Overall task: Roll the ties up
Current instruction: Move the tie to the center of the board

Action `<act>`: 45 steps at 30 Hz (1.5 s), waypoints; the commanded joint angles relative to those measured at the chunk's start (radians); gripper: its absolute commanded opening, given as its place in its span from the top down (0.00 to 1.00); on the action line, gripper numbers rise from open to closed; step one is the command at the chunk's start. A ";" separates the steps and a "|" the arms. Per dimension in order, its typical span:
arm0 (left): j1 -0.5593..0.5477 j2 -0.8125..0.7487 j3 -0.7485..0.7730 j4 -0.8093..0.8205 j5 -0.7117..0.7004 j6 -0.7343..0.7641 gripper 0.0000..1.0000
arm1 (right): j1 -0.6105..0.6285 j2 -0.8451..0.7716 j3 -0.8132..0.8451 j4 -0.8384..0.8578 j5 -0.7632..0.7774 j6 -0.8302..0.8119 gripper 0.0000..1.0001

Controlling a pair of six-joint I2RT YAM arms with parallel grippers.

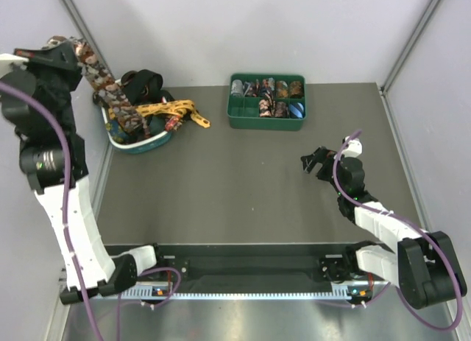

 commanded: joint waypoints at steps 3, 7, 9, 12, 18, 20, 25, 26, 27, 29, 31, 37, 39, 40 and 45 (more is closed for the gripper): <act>0.003 -0.153 0.029 0.136 0.042 -0.065 1.00 | -0.004 0.006 0.024 0.094 -0.052 -0.017 0.00; 0.003 -0.229 -0.012 0.276 0.208 -0.130 1.00 | -0.002 0.017 0.027 0.100 -0.071 -0.020 0.00; 0.006 -0.247 -0.023 0.343 0.314 -0.182 1.00 | -0.005 0.016 0.029 0.102 -0.074 -0.022 0.00; 0.009 -0.284 -0.018 0.464 0.403 -0.246 1.00 | -0.004 0.012 0.027 0.106 -0.077 -0.028 0.00; 0.024 -0.358 -0.069 0.506 0.458 -0.337 1.00 | -0.004 0.006 0.021 0.110 -0.088 -0.034 0.01; 0.029 -0.362 -0.128 0.520 0.475 -0.383 1.00 | -0.002 -0.001 0.020 0.113 -0.088 -0.037 0.01; 0.052 -0.310 -0.291 0.604 0.570 -0.515 1.00 | -0.004 -0.012 0.010 0.114 -0.083 -0.038 0.01; 0.052 -0.298 -0.311 0.613 0.591 -0.541 1.00 | -0.004 -0.021 0.009 0.119 -0.086 -0.040 0.01; 0.053 -0.280 -0.329 0.635 0.599 -0.549 1.00 | -0.004 -0.026 0.007 0.123 -0.098 -0.041 0.01; 0.052 -0.263 -0.377 0.653 0.612 -0.553 1.00 | -0.004 -0.053 -0.006 0.157 -0.194 -0.057 0.03; 0.050 -0.232 -0.397 0.658 0.621 -0.549 1.00 | -0.004 -0.093 -0.037 0.238 -0.276 -0.066 0.04; -0.072 -0.157 -0.437 0.665 0.580 -0.510 1.00 | 0.038 -0.087 -0.069 0.533 -0.591 -0.038 0.01; -0.237 -0.099 -0.431 0.655 0.514 -0.437 1.00 | 0.081 -0.069 -0.057 0.541 -0.623 -0.069 0.00; -0.291 -0.073 -0.399 0.635 0.495 -0.374 1.00 | 0.104 -0.054 -0.043 0.538 -0.629 -0.080 0.00; -0.500 0.059 -0.317 0.577 0.440 -0.305 1.00 | 0.122 -0.034 -0.020 0.516 -0.649 -0.080 0.00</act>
